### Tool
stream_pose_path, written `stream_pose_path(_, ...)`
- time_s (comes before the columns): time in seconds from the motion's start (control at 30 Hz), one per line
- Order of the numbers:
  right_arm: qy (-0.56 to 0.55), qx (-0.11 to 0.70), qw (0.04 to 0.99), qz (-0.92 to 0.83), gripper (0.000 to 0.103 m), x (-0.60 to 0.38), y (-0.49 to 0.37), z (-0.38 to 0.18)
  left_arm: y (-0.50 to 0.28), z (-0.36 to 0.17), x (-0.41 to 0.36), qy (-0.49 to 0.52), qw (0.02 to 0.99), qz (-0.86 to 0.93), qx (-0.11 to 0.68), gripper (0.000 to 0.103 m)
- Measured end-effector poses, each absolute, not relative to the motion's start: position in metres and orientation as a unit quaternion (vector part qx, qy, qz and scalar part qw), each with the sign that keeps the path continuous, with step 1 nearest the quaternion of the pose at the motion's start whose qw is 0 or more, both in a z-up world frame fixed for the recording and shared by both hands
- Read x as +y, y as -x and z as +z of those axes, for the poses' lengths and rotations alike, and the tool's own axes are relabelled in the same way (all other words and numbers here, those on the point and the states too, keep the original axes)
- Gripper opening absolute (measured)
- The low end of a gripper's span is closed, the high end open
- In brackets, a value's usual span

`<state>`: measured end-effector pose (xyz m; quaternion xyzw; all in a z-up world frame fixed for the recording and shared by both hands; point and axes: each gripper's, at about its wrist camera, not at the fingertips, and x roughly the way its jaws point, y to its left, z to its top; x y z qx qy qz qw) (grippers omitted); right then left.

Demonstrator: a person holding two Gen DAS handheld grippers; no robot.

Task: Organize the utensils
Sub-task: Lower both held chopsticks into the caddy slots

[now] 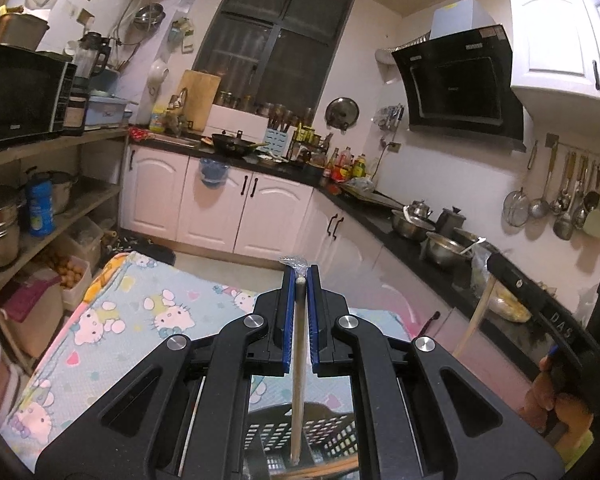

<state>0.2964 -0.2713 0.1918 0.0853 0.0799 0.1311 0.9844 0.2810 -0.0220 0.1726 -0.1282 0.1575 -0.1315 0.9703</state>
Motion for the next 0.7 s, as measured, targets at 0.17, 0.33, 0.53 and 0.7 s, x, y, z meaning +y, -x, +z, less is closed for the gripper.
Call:
stream_pose_path(0.17, -0.088, 0.079, 0.982, 0.148, 0.010, -0.259, -0.301, 0.183, -0.284, 0.158, -0.021, 0.125, 0.970, -0.127, 0.163, 0.002)
stream_pose_path(0.33, -0.083, 0.081, 0.980, 0.160, 0.010, -0.244, -0.304, 0.170, -0.286, 0.140, -0.019, 0.129, 0.970, -0.121, 0.168, 0.002)
stream_pose_path(0.53, -0.069, 0.080, 0.982, 0.159, 0.010, -0.232, -0.304, 0.150, -0.284, 0.129, -0.020, 0.126, 0.970, -0.123, 0.168, 0.002)
stream_pose_path(0.7, -0.065, 0.080, 0.983, 0.151, 0.010, -0.229, -0.300, 0.130, -0.281, 0.118, -0.022, 0.127, 0.969, -0.127, 0.171, 0.002)
